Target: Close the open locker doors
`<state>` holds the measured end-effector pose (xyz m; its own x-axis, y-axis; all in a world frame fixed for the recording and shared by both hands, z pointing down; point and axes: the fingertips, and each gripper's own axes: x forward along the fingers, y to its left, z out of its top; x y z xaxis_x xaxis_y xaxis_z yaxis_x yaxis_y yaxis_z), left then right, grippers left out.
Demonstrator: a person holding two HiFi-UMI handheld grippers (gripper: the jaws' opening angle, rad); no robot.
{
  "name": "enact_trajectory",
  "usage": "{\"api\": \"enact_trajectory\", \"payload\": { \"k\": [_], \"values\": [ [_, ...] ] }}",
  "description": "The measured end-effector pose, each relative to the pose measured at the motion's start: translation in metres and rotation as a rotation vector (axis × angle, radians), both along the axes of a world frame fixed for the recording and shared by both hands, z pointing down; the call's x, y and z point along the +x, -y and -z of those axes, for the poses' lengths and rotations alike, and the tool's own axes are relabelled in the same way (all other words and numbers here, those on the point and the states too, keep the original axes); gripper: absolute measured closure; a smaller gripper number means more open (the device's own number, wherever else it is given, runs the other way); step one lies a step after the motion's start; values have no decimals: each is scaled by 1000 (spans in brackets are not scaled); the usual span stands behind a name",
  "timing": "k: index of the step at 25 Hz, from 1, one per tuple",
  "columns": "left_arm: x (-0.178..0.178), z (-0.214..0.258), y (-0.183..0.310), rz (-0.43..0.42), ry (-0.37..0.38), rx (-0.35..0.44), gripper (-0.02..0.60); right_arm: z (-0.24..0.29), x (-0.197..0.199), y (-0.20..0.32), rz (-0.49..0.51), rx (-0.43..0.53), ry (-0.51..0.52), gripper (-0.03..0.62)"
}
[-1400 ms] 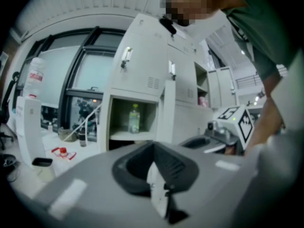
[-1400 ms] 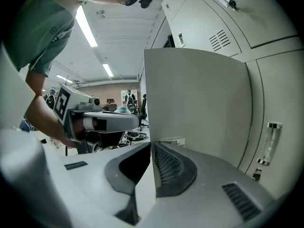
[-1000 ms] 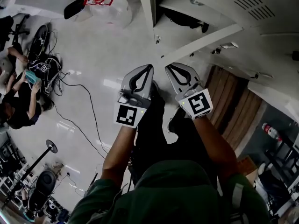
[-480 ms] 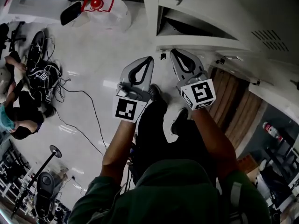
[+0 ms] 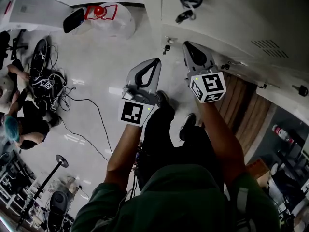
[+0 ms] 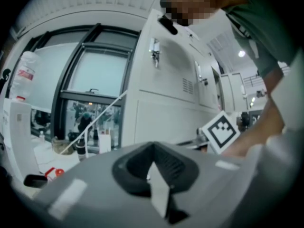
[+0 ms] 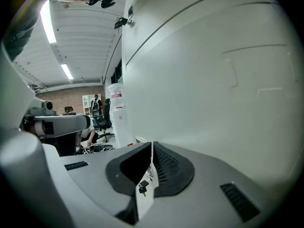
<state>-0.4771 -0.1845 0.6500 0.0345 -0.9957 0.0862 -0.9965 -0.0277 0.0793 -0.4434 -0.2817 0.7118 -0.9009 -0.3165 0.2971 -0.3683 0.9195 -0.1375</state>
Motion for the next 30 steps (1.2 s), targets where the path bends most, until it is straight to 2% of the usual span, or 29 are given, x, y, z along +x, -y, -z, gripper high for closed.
{"api": "enact_trajectory", "payload": {
  "k": [8,17,25,30],
  "values": [
    [3,36,7,-25,8,8,583,5,-7,2,37,8,-67,588],
    [23,99,20,-90,17,17,583,68,20,-5,7,4,-42,588],
    [78,149,28,-210,28,28,583,137,79,-17,-59,29,39,588],
    [132,180,36,-290,29,39,583,182,135,-21,-93,60,91,588]
  ]
}}
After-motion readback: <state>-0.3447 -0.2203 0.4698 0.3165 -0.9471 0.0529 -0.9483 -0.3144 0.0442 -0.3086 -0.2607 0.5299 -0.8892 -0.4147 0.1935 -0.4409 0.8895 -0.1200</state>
